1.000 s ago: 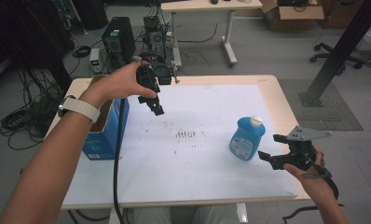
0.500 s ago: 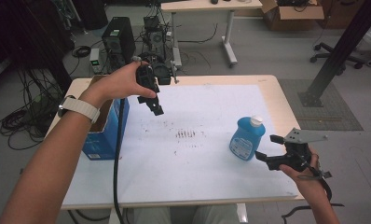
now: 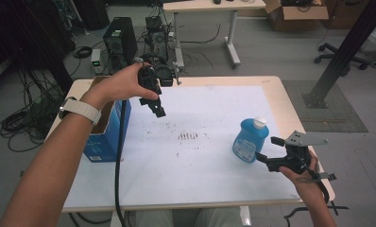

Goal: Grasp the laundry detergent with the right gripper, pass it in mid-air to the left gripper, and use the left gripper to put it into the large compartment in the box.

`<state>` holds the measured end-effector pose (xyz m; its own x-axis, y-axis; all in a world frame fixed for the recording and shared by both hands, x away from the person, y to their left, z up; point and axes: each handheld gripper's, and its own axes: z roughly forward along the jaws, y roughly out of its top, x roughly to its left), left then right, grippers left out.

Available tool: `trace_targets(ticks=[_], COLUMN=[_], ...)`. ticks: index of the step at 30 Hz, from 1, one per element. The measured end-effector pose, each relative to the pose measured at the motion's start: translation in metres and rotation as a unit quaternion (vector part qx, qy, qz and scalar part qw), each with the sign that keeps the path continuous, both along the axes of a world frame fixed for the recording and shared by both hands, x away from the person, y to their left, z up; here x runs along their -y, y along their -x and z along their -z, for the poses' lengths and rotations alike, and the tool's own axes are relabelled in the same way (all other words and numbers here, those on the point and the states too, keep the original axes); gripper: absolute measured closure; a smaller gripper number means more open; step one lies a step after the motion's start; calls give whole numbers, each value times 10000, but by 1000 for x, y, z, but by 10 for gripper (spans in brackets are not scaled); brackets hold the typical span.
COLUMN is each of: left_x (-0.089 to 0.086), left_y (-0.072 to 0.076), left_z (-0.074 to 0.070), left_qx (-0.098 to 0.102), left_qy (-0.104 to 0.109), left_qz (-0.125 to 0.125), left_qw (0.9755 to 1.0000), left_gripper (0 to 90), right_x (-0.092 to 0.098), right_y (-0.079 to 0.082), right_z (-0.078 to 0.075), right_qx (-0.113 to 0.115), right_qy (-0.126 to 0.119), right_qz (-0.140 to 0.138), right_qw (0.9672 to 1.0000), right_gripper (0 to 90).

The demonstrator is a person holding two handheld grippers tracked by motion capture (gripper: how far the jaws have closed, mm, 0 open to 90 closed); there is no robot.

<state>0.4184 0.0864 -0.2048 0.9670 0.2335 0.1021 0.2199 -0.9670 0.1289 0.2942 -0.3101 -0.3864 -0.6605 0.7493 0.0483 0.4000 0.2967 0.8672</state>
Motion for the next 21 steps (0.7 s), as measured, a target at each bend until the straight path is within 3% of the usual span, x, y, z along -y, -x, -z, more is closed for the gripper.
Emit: trace_targets(ticks=[21], left_x=[-1], left_y=[-1], left_z=[2], left_qx=[-10], left_qy=[-1], left_qz=[-17], left_qw=[10000], left_gripper=[181], right_x=[-8], right_y=[-9], right_z=[12], right_qx=[67], right_qy=[-144], right_qz=[38], right_qw=[9999], right_gripper=[125])
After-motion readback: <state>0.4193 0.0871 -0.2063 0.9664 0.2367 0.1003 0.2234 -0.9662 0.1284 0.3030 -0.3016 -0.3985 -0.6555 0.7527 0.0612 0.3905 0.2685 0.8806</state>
